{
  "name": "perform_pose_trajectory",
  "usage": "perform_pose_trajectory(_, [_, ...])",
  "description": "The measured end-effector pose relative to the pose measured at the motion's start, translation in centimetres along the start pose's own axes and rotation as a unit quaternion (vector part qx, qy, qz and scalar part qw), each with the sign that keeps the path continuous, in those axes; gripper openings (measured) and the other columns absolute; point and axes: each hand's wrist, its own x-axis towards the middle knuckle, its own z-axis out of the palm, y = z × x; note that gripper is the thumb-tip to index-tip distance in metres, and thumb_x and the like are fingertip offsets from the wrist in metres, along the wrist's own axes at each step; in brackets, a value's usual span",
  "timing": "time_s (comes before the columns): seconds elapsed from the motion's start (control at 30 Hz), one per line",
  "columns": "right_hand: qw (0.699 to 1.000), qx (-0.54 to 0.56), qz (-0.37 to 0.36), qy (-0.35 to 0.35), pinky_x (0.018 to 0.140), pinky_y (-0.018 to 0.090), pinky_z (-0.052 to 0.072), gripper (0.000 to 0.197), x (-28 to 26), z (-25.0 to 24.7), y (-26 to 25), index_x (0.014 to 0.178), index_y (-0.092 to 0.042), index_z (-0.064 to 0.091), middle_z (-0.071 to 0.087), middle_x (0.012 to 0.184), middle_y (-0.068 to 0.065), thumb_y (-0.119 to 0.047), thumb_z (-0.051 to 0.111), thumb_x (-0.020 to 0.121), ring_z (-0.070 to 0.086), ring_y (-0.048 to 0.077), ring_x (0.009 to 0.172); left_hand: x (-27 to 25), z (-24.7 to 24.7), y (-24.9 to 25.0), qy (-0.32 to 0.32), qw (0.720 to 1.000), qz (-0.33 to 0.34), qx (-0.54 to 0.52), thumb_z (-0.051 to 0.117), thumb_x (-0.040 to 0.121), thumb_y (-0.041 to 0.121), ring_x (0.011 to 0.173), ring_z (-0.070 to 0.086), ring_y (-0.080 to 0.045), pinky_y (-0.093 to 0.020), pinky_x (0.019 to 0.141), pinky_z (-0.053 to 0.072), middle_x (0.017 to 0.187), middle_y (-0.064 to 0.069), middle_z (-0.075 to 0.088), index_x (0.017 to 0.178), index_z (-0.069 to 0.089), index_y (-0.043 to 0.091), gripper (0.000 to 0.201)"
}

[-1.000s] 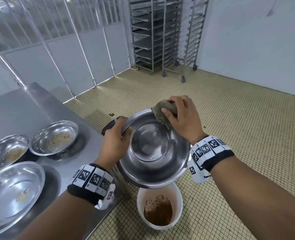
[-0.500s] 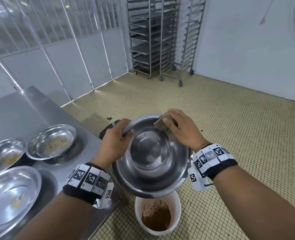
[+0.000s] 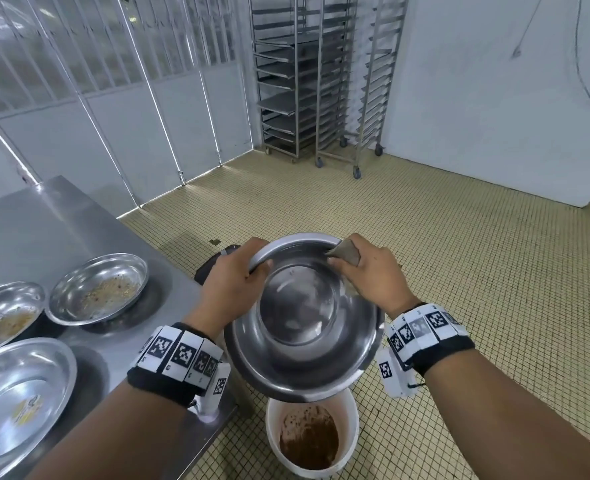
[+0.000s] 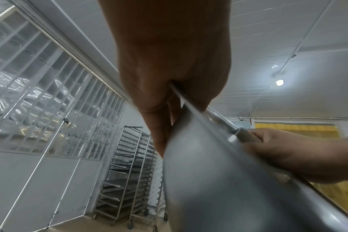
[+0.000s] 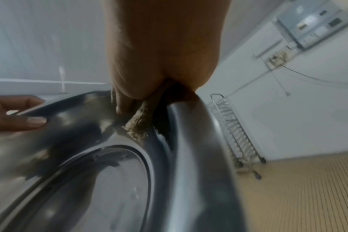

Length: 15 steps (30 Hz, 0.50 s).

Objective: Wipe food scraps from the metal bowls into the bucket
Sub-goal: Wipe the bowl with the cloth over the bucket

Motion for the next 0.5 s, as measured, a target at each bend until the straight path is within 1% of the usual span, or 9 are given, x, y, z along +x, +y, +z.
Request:
perform_pose_trajectory(0.07, [1.000,0.001,0.005,-0.003,0.055,0.020,0.043,0.022,-0.2,0.1,0.0,0.097,-0.033,0.058,0.063,0.069,-0.015,-0.049,0.071,0.091,0.061,0.004,0.058,0.0,0.1,-0.1,-0.014,1.000,-0.006,0.009,0.059,0.102,0.025,0.072,0.063,-0.008,-0.023,0.062,0.048,0.080,0.005,0.066,0.107,0.062,0.028,0.006])
perform_pose_trajectory(0.17, [0.998,-0.063,0.001,-0.012,0.054,0.017,0.037,0.023,0.4,-0.2,-0.7,0.095,-0.037,0.052,0.058,0.071,-0.022,-0.051,0.070,0.091,0.060,0.001,0.064,0.0,0.3,0.1,-0.027,0.999,-0.019,0.013,0.058,0.103,0.025,0.069,0.064,-0.013,-0.033,0.063,0.054,0.079,0.003,0.066,0.106,0.061,0.027,0.005])
perform_pose_trajectory(0.23, [0.996,-0.080,0.007,-0.029,0.057,0.020,0.042,0.027,1.0,-0.7,-1.3,0.094,-0.038,0.050,0.061,0.074,-0.018,-0.060,0.066,0.091,0.063,0.006,0.067,0.1,0.3,0.1,-0.025,0.999,-0.019,0.006,0.058,0.103,0.025,0.069,0.065,-0.013,-0.034,0.065,0.055,0.079,0.003,0.066,0.108,0.061,0.028,0.007])
perform_pose_trajectory(0.27, [0.997,-0.066,0.007,-0.044,0.059,0.025,0.048,0.031,1.1,-0.9,-1.6,0.096,-0.036,0.052,0.064,0.076,-0.015,-0.065,0.060,0.091,0.064,0.009,0.068,0.1,0.3,0.2,-0.024,1.000,-0.019,0.005,0.058,0.103,0.024,0.069,0.065,-0.012,-0.033,0.065,0.055,0.078,0.004,0.066,0.109,0.061,0.028,0.007])
perform_pose_trajectory(0.33, [0.998,-0.011,0.009,-0.064,0.063,0.035,0.057,0.042,1.0,-1.3,-1.9,0.110,-0.031,0.057,0.069,0.084,-0.008,-0.068,0.042,0.097,0.067,0.013,0.069,0.1,0.1,0.2,-0.027,0.999,-0.022,0.005,0.058,0.103,0.024,0.069,0.065,-0.010,-0.030,0.064,0.054,0.079,0.004,0.066,0.107,0.061,0.030,0.007])
perform_pose_trajectory(0.37, [0.998,0.017,0.017,-0.059,0.066,0.034,0.059,0.046,1.0,-1.6,-1.9,0.120,-0.029,0.056,0.071,0.090,-0.007,-0.065,0.037,0.100,0.069,0.012,0.071,0.0,0.1,0.0,-0.026,0.999,-0.024,0.002,0.058,0.103,0.025,0.069,0.064,-0.009,-0.029,0.064,0.054,0.080,0.004,0.066,0.106,0.060,0.031,0.007])
perform_pose_trajectory(0.4, [0.998,0.031,0.030,-0.049,0.067,0.029,0.057,0.049,1.0,-1.8,-1.7,0.126,-0.026,0.055,0.072,0.096,-0.005,-0.063,0.036,0.101,0.069,0.010,0.075,0.1,0.1,-0.2,-0.020,0.999,-0.025,-0.003,0.058,0.103,0.025,0.068,0.063,-0.008,-0.029,0.064,0.054,0.080,0.005,0.066,0.105,0.060,0.031,0.007])
perform_pose_trajectory(0.43, [0.998,0.031,0.039,-0.041,0.067,0.024,0.054,0.051,1.1,-1.9,-1.3,0.126,-0.024,0.057,0.071,0.098,-0.005,-0.064,0.038,0.100,0.068,0.008,0.078,0.1,0.0,-0.4,-0.012,1.000,-0.025,-0.006,0.058,0.103,0.024,0.067,0.062,-0.007,-0.028,0.064,0.053,0.079,0.005,0.065,0.104,0.060,0.031,0.007])
perform_pose_trajectory(0.5, [0.998,0.012,0.036,-0.048,0.064,0.025,0.050,0.054,1.1,-2.0,-0.6,0.108,-0.018,0.064,0.069,0.090,-0.002,-0.068,0.047,0.095,0.065,0.011,0.076,0.2,-0.1,-0.6,0.003,1.000,-0.022,-0.005,0.059,0.102,0.023,0.067,0.062,-0.009,-0.032,0.064,0.053,0.077,0.005,0.065,0.104,0.061,0.029,0.007])
